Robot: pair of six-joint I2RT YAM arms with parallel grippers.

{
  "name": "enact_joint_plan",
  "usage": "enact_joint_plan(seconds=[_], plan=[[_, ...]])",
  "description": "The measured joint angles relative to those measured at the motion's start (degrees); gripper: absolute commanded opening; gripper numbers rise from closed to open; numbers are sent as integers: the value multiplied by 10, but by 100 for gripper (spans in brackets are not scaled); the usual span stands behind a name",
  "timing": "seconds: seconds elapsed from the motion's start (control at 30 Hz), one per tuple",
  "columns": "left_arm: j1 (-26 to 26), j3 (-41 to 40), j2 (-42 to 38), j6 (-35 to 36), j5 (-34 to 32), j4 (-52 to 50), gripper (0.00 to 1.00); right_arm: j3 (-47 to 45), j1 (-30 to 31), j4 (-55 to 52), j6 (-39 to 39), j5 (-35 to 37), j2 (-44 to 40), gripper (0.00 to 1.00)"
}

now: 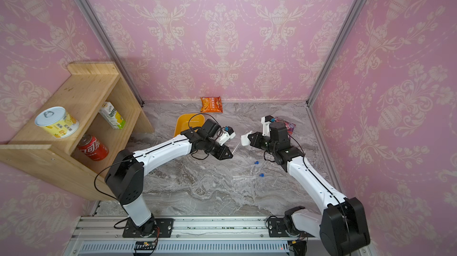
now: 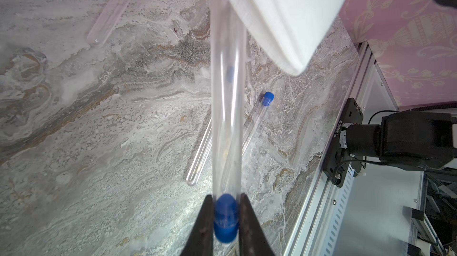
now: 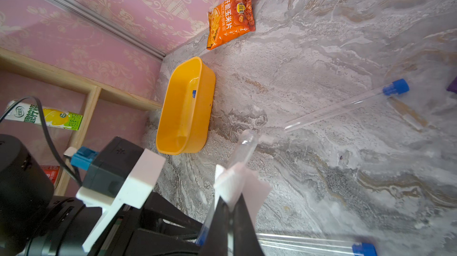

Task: Wipe the exteriors of test tubes
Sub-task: Wipe the dirt from the test tube.

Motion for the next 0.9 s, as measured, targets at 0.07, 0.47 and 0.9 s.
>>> enact_joint_plan(seconds=[0.07, 0.47, 0.9], plan=[[0, 0, 0, 0, -1, 0, 17, 0, 21, -2, 0, 9, 0, 0], [0, 0, 0, 0, -9, -2, 17, -28, 103, -22, 6, 55, -7, 0], [0, 0, 0, 0, -9, -4, 17, 51, 20, -57, -52, 67, 33, 0]])
